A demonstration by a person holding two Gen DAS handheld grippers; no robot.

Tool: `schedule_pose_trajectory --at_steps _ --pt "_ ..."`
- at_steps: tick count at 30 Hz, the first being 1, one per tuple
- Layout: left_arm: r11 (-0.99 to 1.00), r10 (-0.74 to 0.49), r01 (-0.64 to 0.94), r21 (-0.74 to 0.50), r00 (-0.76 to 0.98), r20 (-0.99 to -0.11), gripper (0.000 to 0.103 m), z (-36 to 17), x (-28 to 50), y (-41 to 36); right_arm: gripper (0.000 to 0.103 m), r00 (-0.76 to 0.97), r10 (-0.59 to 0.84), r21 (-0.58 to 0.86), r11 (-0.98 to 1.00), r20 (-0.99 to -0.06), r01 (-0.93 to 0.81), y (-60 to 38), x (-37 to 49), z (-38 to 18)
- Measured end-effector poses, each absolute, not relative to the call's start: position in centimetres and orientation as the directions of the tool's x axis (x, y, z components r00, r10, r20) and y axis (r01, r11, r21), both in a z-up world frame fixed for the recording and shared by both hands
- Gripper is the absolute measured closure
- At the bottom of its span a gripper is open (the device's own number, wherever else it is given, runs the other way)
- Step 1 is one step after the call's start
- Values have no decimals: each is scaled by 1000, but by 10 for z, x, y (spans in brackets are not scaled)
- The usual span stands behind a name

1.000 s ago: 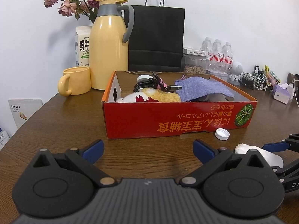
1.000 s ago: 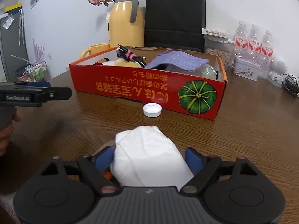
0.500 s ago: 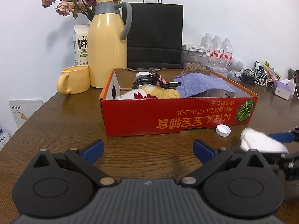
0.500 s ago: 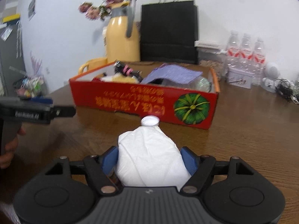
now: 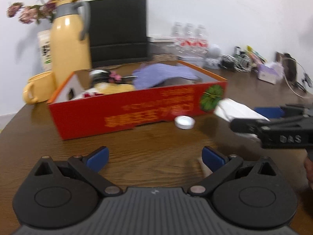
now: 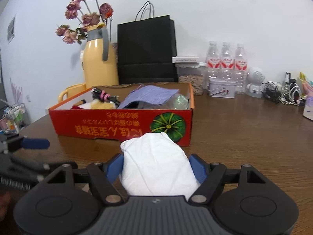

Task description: Organize objects

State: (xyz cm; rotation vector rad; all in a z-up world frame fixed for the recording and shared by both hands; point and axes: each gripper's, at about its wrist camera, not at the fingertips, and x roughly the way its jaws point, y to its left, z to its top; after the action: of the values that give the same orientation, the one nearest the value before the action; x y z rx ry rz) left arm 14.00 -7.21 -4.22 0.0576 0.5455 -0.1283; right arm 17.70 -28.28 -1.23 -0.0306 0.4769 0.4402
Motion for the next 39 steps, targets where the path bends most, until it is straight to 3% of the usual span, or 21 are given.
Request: schedule_pose_trajectory --at_steps 5,9,12,17,19,21,25,39 --pt "986 -121 162 30 833 -539 0 -46 143 -93 29 807 406 75 906 -430 -416 -285 174 -10" --pt "985 -132 171 17 817 -562 10 -48 146 -102 29 807 412 78 904 -422 -421 -286 173 -9" --pt "983 -143 182 13 812 -566 25 -48 145 -108 28 809 415 80 903 -417 -422 -286 172 -8" --pt "977 -161 213 15 782 -602 57 -53 147 -119 28 809 417 80 902 -414 -424 -286 171 -8" --pt "976 -168 216 8 781 -601 80 -53 145 -120 28 809 418 80 902 -414 -425 -286 171 -8" --pt "976 -178 217 -7 779 -601 94 -53 144 -118 28 808 417 79 902 -415 -425 -286 171 -8" --pt "976 -198 215 -43 777 -597 95 -51 144 -113 28 808 416 77 902 -416 -425 -286 171 -8" --pt "982 -185 178 -60 870 -456 95 -16 134 -88 29 827 386 72 917 -408 -393 -286 171 -4"
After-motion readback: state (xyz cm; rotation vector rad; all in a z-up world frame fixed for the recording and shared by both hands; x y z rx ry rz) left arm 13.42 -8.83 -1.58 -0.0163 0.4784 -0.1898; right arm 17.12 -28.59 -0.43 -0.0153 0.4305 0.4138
